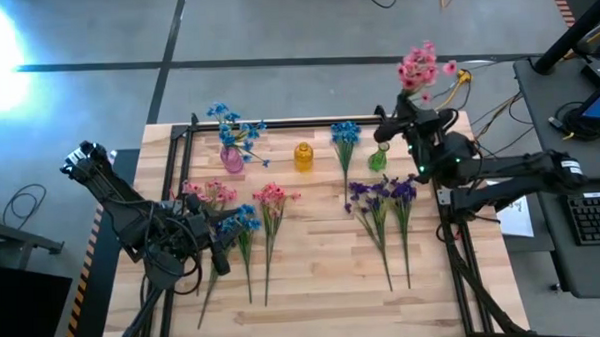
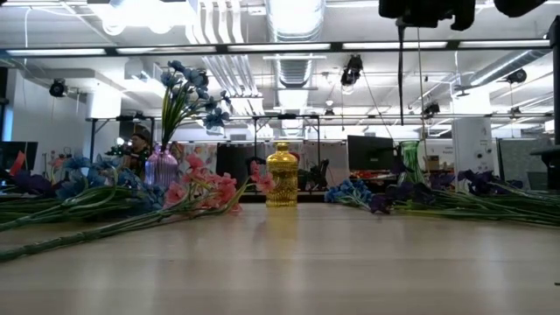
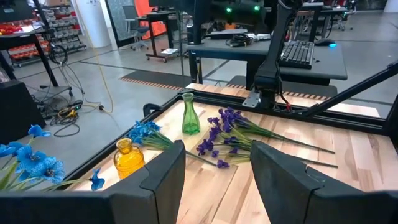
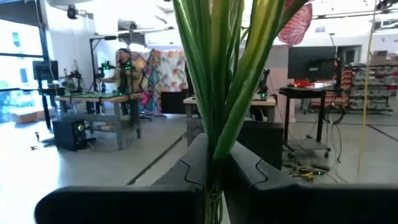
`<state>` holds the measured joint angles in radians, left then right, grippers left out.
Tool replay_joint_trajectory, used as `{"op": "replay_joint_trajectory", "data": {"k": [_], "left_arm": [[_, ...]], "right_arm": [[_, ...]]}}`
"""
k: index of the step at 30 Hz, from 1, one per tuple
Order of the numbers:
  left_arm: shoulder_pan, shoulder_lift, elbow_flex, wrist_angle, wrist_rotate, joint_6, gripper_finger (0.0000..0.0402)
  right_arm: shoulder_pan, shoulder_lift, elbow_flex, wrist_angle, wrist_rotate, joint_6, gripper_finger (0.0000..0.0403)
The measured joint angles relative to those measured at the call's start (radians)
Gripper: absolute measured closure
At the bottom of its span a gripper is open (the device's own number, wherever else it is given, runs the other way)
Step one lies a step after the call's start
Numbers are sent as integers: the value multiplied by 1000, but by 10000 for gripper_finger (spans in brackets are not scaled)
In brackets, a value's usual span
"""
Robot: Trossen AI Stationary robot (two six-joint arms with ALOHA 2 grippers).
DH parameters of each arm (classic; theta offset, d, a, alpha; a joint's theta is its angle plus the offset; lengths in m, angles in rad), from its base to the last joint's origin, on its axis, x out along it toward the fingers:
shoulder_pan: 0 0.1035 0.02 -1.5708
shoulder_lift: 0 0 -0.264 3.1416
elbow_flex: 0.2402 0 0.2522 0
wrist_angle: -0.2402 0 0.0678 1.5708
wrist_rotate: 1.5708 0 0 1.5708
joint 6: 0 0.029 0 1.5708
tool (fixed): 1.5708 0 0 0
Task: Sort flowers into vase by color
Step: Put the right pink flowers into the green vase
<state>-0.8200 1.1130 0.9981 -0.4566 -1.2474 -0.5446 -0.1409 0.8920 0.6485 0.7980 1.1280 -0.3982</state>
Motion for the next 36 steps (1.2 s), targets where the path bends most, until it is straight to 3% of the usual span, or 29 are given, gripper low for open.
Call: {"op": "replay_joint_trajectory", "data": {"k": [10,36], "left_arm": [[0,0,0,0,-1,0,233],[2,0,0,0,-10,1,233]], "right_arm": [[-37,-55,-103,0,-2,84,381],[-37,-53,-158,0,-10,152,381]]}}
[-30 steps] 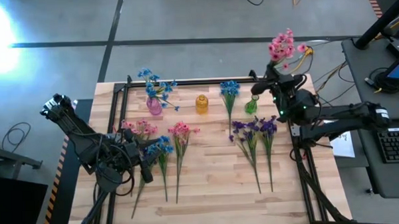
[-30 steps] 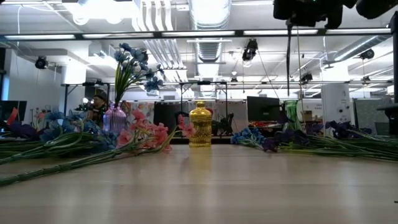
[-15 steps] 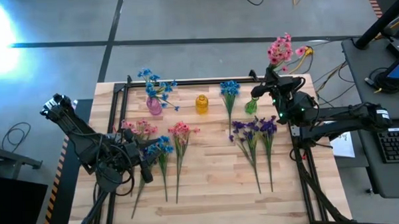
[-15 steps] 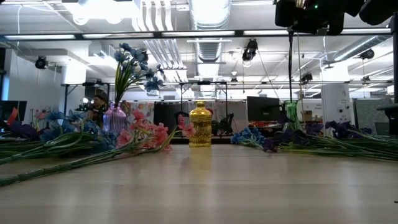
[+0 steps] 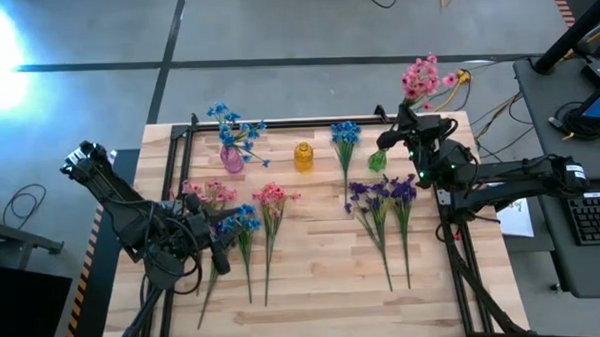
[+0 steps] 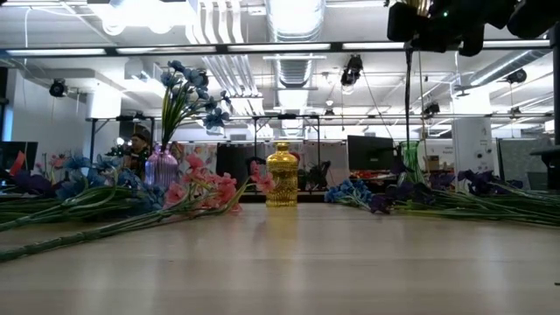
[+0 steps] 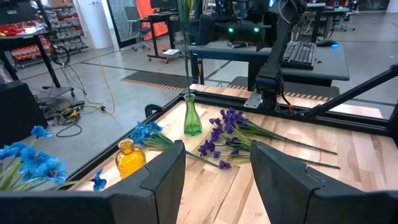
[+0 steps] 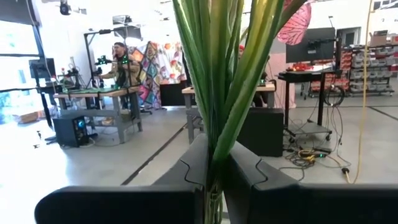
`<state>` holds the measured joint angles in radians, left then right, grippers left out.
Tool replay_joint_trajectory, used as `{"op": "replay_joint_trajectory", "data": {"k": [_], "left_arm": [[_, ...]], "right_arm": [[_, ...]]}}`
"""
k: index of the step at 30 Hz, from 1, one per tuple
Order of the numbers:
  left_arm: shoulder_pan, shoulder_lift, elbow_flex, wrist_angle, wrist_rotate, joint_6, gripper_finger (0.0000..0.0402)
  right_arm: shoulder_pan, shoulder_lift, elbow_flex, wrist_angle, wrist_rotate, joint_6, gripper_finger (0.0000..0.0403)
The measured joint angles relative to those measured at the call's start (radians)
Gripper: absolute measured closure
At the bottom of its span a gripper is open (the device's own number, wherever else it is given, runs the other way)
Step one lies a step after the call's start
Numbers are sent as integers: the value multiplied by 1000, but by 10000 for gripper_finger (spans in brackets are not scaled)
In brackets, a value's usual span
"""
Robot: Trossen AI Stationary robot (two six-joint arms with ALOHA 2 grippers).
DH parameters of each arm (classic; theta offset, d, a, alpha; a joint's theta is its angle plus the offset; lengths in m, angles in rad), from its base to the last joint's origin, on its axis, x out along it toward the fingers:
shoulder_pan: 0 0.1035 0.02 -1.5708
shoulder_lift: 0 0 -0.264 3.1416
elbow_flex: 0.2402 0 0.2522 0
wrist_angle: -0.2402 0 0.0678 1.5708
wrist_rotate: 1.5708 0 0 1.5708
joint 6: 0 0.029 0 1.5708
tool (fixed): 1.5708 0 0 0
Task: Sort flowers into vase by color
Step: Put the right pink flowers into the green vase
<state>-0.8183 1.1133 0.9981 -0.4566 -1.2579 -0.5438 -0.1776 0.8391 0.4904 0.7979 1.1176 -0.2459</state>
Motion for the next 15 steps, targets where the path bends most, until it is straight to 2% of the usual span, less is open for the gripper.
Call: {"op": "replay_joint_trajectory", "data": {"k": [15], "left_arm": [[4,0,0,0,-15,8,233]], "right_arm": [[0,2,-14,-8,-2,0,381]]}}
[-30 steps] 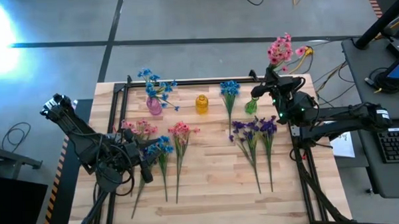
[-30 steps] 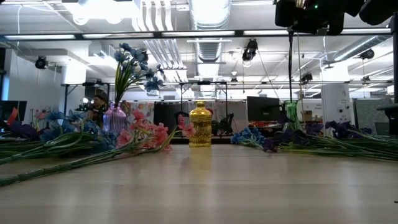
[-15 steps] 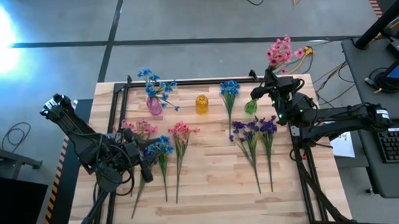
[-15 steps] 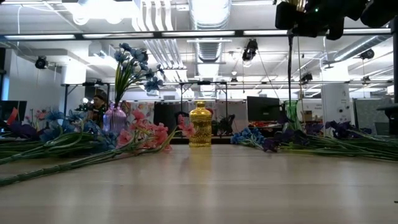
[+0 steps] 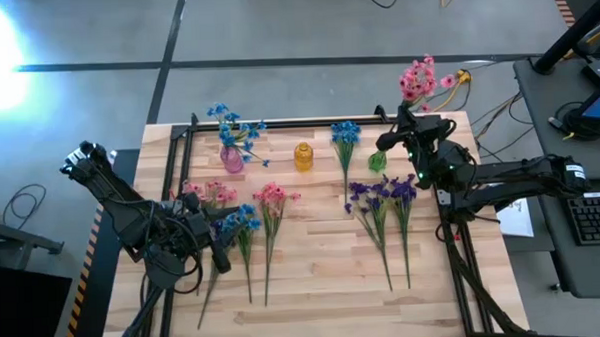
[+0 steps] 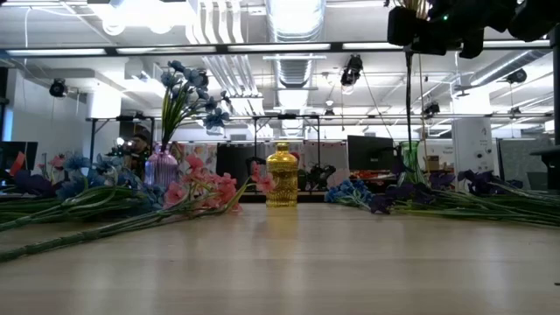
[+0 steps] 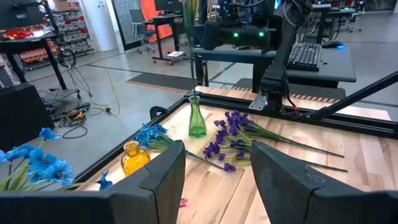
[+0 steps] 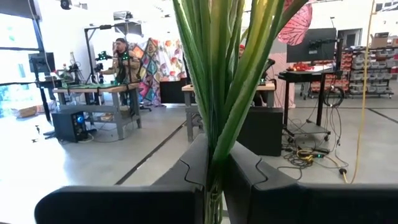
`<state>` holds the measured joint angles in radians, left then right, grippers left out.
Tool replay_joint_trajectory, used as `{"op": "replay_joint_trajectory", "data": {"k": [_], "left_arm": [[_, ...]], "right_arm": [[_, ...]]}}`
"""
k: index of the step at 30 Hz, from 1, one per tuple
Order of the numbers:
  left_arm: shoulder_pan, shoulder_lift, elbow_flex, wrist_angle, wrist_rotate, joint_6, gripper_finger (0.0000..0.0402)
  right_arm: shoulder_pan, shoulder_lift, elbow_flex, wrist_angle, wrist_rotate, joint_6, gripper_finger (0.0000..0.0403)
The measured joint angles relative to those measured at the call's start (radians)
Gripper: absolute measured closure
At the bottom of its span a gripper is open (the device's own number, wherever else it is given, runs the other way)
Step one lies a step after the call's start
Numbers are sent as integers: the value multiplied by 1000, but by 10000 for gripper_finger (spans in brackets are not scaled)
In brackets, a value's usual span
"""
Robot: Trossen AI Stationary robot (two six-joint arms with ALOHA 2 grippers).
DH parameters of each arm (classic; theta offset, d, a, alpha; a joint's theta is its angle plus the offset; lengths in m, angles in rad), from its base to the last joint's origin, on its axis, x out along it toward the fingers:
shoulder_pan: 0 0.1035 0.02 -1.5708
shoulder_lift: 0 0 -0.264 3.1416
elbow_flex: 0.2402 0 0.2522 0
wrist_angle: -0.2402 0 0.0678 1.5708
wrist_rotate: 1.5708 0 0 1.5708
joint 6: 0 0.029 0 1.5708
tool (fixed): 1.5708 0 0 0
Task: Sort flowers into vase by color
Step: Put the right pink flowers into the green vase
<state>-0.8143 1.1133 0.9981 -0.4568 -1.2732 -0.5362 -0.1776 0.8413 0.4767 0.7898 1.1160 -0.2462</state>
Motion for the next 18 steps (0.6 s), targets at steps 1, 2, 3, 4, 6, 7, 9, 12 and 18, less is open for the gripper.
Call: {"op": "replay_joint_trajectory", "data": {"k": [1,2,3,4,6,7,9,12,18], "left_arm": [[0,0,0,0,0,0,233],[0,0,0,0,0,0,233],[0,0,0,0,0,0,233],[0,0,0,0,0,0,233],[0,0,0,0,0,0,233],[0,0,0,0,0,0,233],[0,0,0,0,0,0,233],[0,0,0,0,0,0,233],[0,0,0,0,0,0,233]], "right_arm": [[0,0,-3,0,0,0,381],[0,0,-5,-1,1,0,381],[0,0,-6,0,1,0,381],[0,0,-8,0,1,0,380],[0,0,-11,0,2,0,381],[0,0,-13,0,2,0,380],[0,0,-15,0,2,1,380],[0,0,-19,0,2,1,380],[0,0,-25,-1,3,3,380]]}}
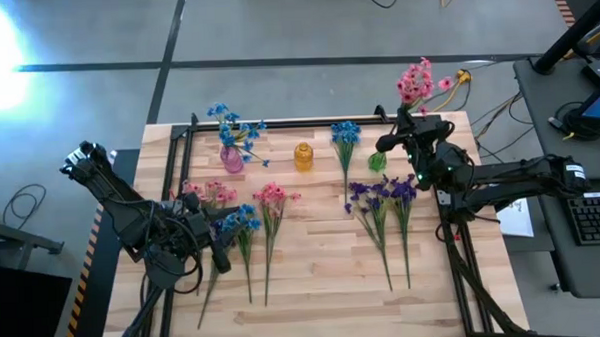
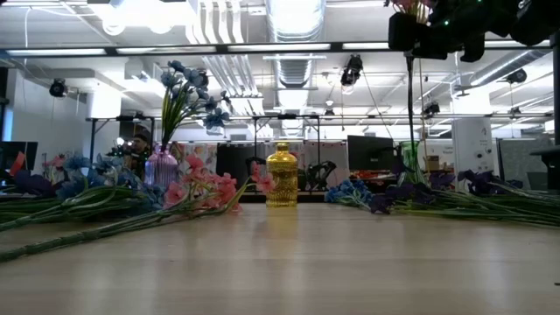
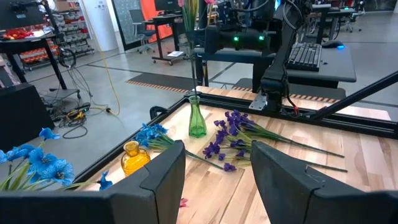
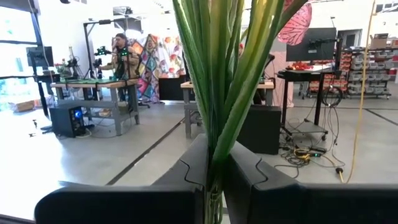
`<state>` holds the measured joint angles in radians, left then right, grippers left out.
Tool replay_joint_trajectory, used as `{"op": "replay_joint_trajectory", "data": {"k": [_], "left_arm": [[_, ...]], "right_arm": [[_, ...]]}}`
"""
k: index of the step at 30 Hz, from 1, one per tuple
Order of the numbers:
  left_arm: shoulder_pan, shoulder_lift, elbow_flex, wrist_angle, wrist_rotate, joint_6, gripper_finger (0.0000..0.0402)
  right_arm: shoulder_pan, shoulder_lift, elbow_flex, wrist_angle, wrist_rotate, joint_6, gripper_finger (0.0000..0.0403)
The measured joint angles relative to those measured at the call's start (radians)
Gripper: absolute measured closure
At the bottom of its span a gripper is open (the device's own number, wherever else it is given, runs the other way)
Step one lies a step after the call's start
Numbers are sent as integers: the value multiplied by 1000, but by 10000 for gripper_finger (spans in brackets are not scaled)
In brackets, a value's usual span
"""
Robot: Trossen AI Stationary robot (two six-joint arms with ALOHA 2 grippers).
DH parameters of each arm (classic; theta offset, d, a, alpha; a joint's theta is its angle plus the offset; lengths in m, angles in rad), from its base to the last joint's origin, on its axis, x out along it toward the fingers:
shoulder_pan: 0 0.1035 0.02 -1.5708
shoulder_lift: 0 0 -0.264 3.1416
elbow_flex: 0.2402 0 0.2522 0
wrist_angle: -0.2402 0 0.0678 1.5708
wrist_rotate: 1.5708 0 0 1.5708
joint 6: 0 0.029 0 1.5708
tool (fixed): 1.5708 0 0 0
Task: Sort flowers into vase by color
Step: Put the right pink flowers into the green vase
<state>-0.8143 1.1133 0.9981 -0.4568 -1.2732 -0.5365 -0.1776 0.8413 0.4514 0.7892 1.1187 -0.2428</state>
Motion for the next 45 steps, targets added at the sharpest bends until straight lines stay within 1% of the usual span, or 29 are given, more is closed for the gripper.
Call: {"op": "replay_joint_trajectory", "data": {"k": [6,19,25,32,37,39,41,43,45], "left_arm": [[0,0,0,0,0,0,233],[0,0,0,0,0,0,233],[0,0,0,0,0,0,233],[0,0,0,0,-1,0,233],[0,0,0,0,0,-5,233],[0,0,0,1,0,-13,233],[0,0,0,1,0,-24,233],[0,0,0,1,0,-30,233],[0,0,0,1,0,-40,233]], "right_arm": [[0,0,-2,0,0,0,372],[0,0,-8,0,8,-1,289],[0,0,-11,-2,8,-3,265],[1,0,-11,-48,9,9,240],[29,-3,10,-65,12,-5,214],[51,-6,29,-89,52,-25,203],[77,-7,51,-123,126,-45,191],[105,-9,77,-181,203,-56,180],[134,-9,103,-249,240,-51,168]]}}
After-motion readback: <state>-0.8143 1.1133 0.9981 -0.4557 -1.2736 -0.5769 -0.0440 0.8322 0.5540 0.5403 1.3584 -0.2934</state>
